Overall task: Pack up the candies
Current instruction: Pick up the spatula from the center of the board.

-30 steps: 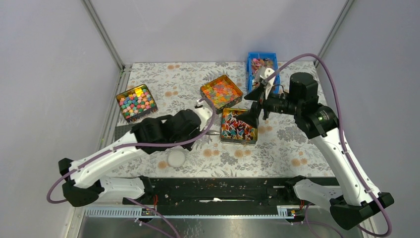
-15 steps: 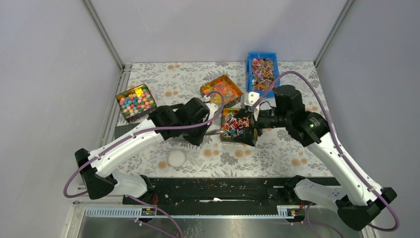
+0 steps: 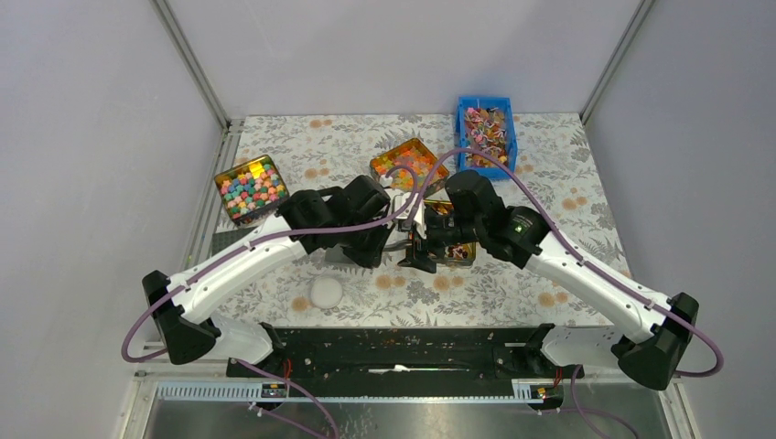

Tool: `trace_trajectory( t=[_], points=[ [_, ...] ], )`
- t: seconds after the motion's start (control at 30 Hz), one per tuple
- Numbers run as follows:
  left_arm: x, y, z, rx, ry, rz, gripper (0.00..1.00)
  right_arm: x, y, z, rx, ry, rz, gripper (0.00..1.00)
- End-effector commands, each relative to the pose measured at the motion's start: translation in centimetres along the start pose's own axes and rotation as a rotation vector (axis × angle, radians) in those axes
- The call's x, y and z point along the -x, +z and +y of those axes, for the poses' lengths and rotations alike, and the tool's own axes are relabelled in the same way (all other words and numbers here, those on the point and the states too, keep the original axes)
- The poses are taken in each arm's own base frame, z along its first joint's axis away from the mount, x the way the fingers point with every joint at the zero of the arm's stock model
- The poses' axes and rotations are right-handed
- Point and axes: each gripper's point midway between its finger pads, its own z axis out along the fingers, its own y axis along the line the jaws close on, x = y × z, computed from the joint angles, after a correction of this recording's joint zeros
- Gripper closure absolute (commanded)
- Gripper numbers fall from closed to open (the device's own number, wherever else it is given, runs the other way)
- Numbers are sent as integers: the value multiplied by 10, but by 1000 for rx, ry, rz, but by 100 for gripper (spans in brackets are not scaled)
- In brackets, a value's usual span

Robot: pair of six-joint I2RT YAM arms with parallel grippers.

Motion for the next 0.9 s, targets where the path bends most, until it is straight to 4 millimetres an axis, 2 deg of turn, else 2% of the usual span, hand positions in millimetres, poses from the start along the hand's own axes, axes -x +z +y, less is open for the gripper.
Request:
trace_trajectory(
  t=[0.0,0.37,0.43,0.67,0.87],
  points=[
    [21,-14,-14,-66,-19,-73,100,7,10,-17,-77,-82,-26,24],
    [28,-17,-25,-126,-39,-81,100,-6,23,-17,-103,-111,-21,37],
    [29,-17,-27,-134,-40,-80,100,-9,24,-16,-98,-108,-17,42],
    [30,-16,-30,-156,-49,-70,100,-5,24,-13,-83,-106,-27,53],
    [31,-15,-34,-172,-55,-62,100,-2,27,-8,-51,-95,-44,51]
  ],
)
